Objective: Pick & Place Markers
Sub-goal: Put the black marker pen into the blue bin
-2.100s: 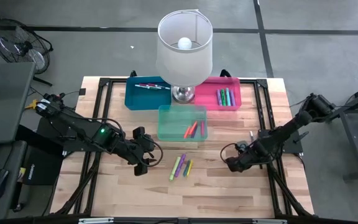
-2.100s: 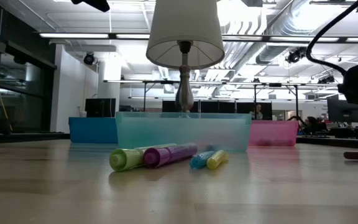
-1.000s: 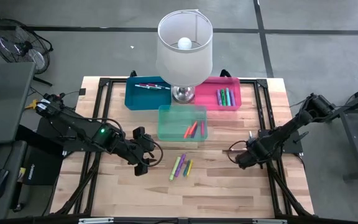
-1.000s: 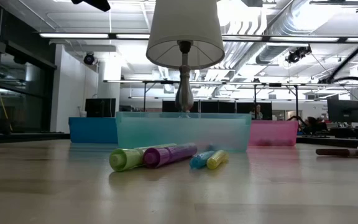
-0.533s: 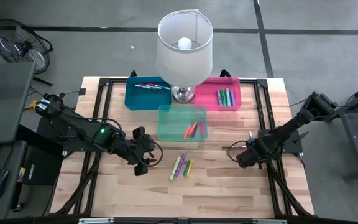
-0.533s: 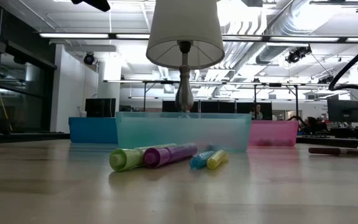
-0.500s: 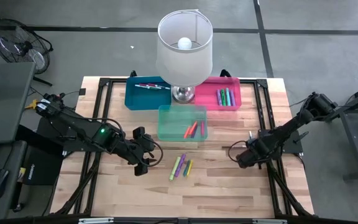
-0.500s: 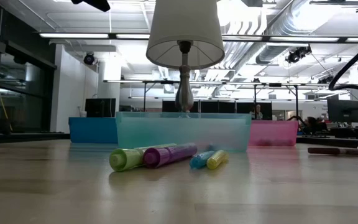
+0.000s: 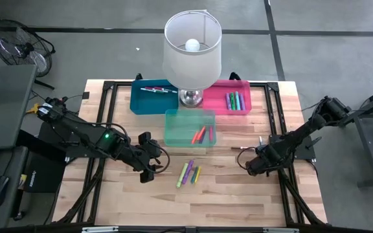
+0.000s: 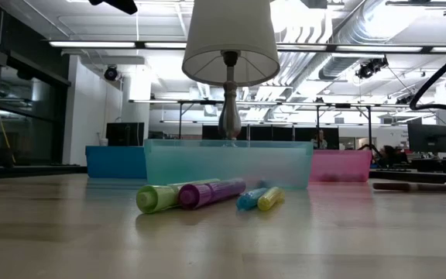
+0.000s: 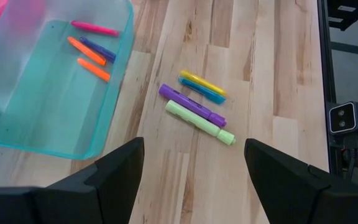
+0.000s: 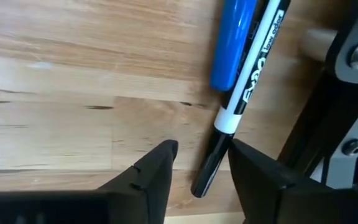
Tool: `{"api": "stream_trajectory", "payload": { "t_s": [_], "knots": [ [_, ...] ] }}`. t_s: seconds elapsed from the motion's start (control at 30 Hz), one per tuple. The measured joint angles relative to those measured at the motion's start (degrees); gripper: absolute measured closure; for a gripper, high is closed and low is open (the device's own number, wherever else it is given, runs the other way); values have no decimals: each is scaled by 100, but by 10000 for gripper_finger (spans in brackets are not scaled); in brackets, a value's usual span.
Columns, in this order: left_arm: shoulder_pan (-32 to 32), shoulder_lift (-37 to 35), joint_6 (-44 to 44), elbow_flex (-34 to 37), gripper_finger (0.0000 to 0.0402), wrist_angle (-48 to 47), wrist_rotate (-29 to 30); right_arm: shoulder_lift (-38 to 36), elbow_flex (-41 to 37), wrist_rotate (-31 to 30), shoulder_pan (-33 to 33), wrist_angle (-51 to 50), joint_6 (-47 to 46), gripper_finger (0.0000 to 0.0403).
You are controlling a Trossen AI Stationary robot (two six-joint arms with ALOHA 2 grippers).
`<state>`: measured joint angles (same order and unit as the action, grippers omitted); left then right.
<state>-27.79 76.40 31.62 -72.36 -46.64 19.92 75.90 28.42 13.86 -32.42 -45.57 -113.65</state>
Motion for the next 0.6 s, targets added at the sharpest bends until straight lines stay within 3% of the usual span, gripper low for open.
{"api": "stream_trajectory", "payload": {
  "t_s": [0.6],
  "knots": [
    [0,0,-4,0,126,0,2,9,0,-4,4,128,-280,377]
  ]
}}
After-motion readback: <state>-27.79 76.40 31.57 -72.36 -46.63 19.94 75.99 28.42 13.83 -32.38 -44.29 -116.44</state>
